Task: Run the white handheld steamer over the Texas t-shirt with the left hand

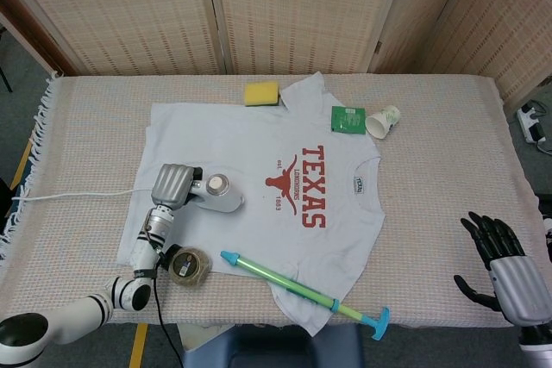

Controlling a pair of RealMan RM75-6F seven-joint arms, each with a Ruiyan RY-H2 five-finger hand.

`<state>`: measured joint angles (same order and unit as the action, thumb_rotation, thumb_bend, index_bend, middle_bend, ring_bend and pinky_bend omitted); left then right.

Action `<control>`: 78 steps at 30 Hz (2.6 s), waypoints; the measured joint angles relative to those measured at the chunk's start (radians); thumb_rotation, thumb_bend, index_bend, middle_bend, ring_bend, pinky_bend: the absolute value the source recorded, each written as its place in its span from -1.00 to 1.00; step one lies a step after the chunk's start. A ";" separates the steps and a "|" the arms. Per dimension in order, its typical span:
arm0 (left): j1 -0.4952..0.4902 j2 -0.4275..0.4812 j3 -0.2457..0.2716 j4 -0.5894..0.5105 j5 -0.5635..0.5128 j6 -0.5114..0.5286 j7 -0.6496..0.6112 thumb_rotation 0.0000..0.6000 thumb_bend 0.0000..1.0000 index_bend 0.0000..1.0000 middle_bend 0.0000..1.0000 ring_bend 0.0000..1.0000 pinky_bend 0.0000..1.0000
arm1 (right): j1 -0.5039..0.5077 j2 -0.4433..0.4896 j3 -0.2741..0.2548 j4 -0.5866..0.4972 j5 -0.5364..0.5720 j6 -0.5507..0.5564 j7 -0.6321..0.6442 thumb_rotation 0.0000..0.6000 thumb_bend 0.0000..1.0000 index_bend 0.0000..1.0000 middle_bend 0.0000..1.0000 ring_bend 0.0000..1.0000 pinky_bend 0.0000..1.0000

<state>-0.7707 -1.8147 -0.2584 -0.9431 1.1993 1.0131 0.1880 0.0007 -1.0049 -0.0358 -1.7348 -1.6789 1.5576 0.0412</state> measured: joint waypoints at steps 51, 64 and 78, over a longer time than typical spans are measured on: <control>0.032 -0.059 0.093 0.226 0.191 0.102 -0.237 1.00 0.84 0.37 0.59 0.71 0.44 | -0.003 -0.001 -0.003 -0.017 -0.010 0.002 -0.021 1.00 -0.54 -1.00 -0.97 -1.00 -1.00; 0.033 -0.068 0.134 0.322 0.219 0.063 -0.194 1.00 0.84 0.37 0.58 0.69 0.44 | -0.004 -0.002 -0.002 -0.017 -0.009 0.003 -0.021 1.00 -0.53 -1.00 -0.97 -1.00 -1.00; 0.060 -0.080 0.074 0.548 0.111 -0.082 -0.275 1.00 0.84 0.36 0.57 0.67 0.42 | -0.003 0.003 0.001 -0.027 -0.010 0.005 -0.028 1.00 -0.54 -1.00 -0.97 -1.00 -1.00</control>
<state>-0.7105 -1.8944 -0.1847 -0.3949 1.3103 0.9310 -0.0869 -0.0026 -1.0019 -0.0350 -1.7616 -1.6891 1.5625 0.0131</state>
